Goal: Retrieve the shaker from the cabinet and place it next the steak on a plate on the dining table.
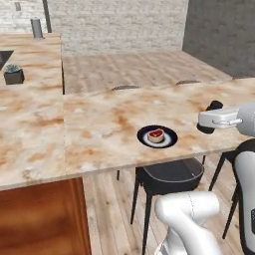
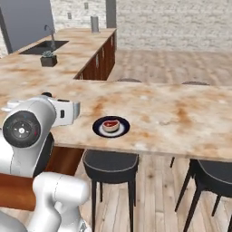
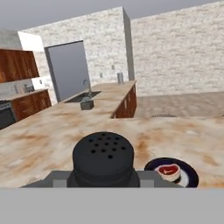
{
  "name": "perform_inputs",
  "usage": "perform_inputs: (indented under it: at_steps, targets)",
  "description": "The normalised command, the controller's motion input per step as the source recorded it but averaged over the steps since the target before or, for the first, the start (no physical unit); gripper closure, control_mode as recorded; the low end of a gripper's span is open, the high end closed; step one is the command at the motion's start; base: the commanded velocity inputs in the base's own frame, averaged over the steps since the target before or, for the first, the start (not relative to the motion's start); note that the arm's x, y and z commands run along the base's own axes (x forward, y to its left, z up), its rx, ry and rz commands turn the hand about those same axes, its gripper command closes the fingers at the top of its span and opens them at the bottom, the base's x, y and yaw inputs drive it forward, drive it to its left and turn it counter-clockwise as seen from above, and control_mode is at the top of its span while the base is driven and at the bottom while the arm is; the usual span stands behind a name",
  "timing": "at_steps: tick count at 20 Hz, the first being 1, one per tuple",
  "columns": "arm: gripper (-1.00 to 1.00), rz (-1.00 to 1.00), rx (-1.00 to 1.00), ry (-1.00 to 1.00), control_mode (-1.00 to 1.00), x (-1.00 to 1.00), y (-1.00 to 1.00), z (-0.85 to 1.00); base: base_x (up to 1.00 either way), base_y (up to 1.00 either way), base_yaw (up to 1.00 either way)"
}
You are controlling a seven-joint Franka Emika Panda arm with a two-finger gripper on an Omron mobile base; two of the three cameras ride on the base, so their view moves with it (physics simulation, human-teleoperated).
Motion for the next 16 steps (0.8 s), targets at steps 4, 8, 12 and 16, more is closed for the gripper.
perform_inputs:
  at_steps: [4,8,12,16]
  targets:
    - [1.00,0.00,0.00,0.00,1.00,0.00,0.00,0.00,0.86,-0.76,0.50]
    - [1.00,0.00,0.00,0.00,1.00,0.00,0.00,0.00,0.57,-0.74,0.29]
    - [1.00,0.00,0.00,0.00,1.00,0.00,0.00,0.00,0.36,-0.60,0.00]
    - [1.00,0.00,0.00,0.00,1.00,0.00,0.00,0.00,0.59,-0.60,0.28]
